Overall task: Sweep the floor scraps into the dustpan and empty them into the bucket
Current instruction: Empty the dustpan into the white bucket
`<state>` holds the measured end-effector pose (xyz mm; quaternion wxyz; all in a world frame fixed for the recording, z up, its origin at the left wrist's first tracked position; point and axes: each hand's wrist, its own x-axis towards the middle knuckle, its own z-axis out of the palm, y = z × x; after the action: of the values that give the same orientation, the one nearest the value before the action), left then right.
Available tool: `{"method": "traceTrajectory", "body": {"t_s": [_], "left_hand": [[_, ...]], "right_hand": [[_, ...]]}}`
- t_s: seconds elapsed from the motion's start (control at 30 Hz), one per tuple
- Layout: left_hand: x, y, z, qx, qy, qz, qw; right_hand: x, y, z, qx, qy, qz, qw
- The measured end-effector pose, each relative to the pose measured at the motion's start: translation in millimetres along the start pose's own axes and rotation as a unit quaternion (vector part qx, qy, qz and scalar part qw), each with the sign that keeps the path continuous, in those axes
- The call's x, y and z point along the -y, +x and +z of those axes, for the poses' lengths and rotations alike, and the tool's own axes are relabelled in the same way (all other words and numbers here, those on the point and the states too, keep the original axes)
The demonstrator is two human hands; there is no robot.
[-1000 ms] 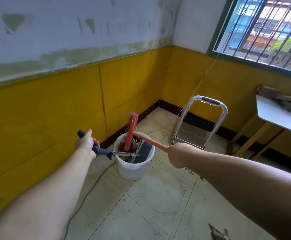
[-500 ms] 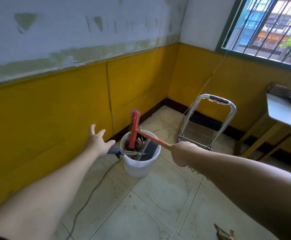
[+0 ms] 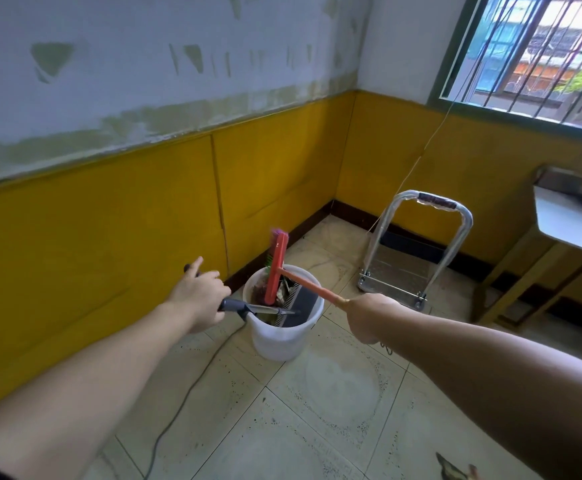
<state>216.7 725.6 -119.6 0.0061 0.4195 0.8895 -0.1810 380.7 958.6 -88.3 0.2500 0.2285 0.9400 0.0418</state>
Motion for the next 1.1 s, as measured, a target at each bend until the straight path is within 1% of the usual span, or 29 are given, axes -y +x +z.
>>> {"method": "traceTrajectory", "body": {"t_s": [0.07,0.1,0.17,0.27,0.37,0.47,0.53,0.7,0.8,0.9,1.1], "left_hand": [[-8.9,1.4,-2.0,0.005,-0.018,0.032,0.999],[-11.9,2.8,-1.0,0.006,-0.011,0.038,0.999],[-12.1,7.2,1.4,0.004,0.041,0.054,0.998],[-6.0,13.3,-0.1,-0.042,0.088,0.081,0.992],[-1.4,15.3,-2.5,-0.083,0.067,0.095,0.990],[0.9,14.6,-5.2,-0.156,0.052,0.121,0.979],[4.7,15.1,-8.8,-0.208,0.024,0.110,0.972],[9.4,7.8,-20.0,-0.263,-0.077,0.067,0.959],[5.5,-0.3,-23.7,-0.279,-0.132,0.033,0.950],[-0.3,-5.9,-31.3,-0.298,-0.149,0.010,0.943],[-17.3,-13.3,-47.6,-0.317,-0.177,-0.046,0.930]], "right_hand": [[-3.0,-1.8,-0.8,0.000,0.009,0.000,1.000],[-4.5,-2.6,-1.2,-0.002,0.013,0.000,1.000],[-7.0,-3.6,-1.7,-0.005,0.017,0.002,1.000],[-10.0,-6.5,0.6,-0.003,0.019,0.009,1.000],[-13.3,-7.1,3.1,0.008,0.026,0.025,0.999],[-13.1,-8.9,0.9,0.005,0.022,0.024,0.999],[-12.6,-10.5,-2.2,0.000,0.011,0.015,1.000],[-12.1,-15.6,-10.9,-0.011,-0.010,0.004,1.000],[-15.6,-22.5,-17.0,-0.020,-0.015,-0.005,1.000],[-24.8,-30.4,-21.8,-0.032,-0.019,-0.012,0.999],[-47.4,-48.7,-22.6,-0.041,0.010,-0.012,0.999]]}}
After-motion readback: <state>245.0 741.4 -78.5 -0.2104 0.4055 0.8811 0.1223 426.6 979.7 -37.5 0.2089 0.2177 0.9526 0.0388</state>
